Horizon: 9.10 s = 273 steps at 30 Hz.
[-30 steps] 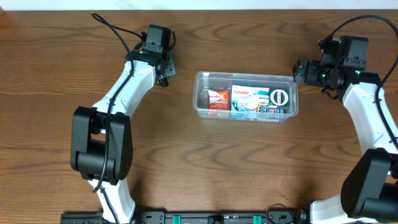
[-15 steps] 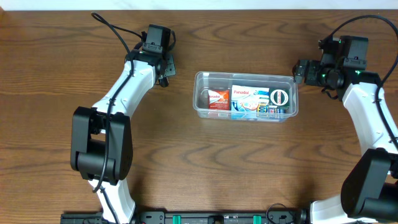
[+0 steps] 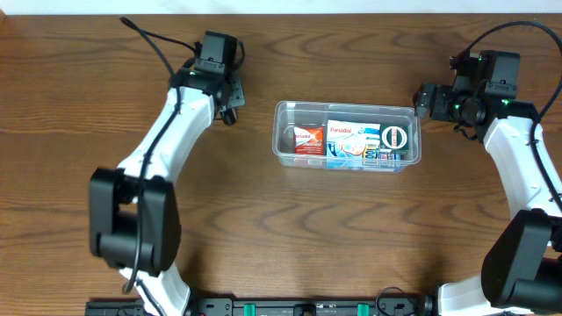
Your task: Pack container
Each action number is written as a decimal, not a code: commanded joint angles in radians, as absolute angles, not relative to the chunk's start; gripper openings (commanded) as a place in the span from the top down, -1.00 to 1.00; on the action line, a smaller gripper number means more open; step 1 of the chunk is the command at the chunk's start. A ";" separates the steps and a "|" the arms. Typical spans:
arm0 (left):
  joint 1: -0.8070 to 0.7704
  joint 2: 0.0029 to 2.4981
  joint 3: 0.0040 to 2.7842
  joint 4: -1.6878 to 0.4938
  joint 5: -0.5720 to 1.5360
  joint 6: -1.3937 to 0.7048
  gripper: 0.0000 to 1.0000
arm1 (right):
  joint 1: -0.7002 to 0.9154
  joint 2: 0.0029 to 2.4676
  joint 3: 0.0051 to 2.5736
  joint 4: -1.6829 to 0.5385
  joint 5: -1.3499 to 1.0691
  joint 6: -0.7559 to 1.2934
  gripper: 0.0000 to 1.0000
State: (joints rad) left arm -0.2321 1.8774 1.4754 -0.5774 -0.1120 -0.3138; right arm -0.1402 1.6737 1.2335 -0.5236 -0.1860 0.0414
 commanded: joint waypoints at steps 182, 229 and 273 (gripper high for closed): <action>-0.192 1.515 1.328 -0.519 -0.353 -0.297 -0.96 | 0.143 0.694 1.152 -0.553 -0.183 0.043 -0.99; -0.192 1.515 1.328 -0.519 -0.353 -0.297 -0.96 | 0.103 0.006 0.024 0.208 -0.101 -0.042 -0.99; -0.192 1.515 1.328 -0.519 -0.353 -0.297 -0.96 | 0.084 0.006 0.006 -0.065 -0.085 -0.102 -0.98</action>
State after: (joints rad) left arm -0.1951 1.5280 1.3224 -0.5179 -0.3408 -0.3061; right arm 0.0933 0.0120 0.0074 -0.0605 -0.0956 -0.0883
